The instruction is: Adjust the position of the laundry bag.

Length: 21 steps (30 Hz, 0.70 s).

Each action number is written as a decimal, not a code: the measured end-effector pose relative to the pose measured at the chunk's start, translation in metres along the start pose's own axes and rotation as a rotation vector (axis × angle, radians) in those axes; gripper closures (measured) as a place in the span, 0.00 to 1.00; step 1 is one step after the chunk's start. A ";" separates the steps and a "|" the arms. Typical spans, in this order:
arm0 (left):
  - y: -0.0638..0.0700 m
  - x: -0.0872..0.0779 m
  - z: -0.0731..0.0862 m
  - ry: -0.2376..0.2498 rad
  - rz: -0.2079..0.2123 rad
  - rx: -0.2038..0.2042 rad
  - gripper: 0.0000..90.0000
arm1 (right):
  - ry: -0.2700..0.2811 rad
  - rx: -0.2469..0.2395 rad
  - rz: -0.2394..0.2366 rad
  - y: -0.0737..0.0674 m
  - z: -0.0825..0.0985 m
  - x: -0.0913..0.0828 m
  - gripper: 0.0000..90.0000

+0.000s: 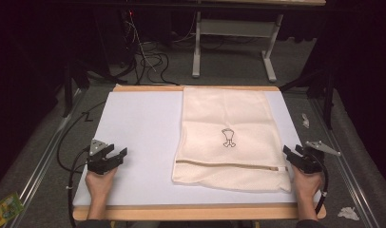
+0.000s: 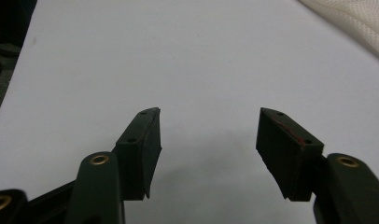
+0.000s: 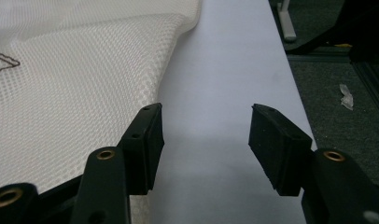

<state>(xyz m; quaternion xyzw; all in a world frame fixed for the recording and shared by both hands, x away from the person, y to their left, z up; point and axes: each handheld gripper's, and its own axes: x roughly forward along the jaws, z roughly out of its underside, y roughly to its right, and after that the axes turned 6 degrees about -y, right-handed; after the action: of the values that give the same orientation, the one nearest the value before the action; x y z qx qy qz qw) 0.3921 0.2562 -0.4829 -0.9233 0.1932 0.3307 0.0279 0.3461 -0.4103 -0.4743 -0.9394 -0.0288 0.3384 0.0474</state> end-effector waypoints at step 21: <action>0.017 0.001 -0.013 -0.020 0.093 -0.010 0.39 | 0.055 -0.025 -0.013 -0.004 0.000 -0.004 0.43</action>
<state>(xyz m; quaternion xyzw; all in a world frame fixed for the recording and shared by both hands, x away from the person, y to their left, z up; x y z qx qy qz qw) 0.3942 0.2383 -0.4721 -0.9100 0.2342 0.3420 0.0099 0.3433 -0.4067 -0.4712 -0.9487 -0.0378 0.3116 0.0388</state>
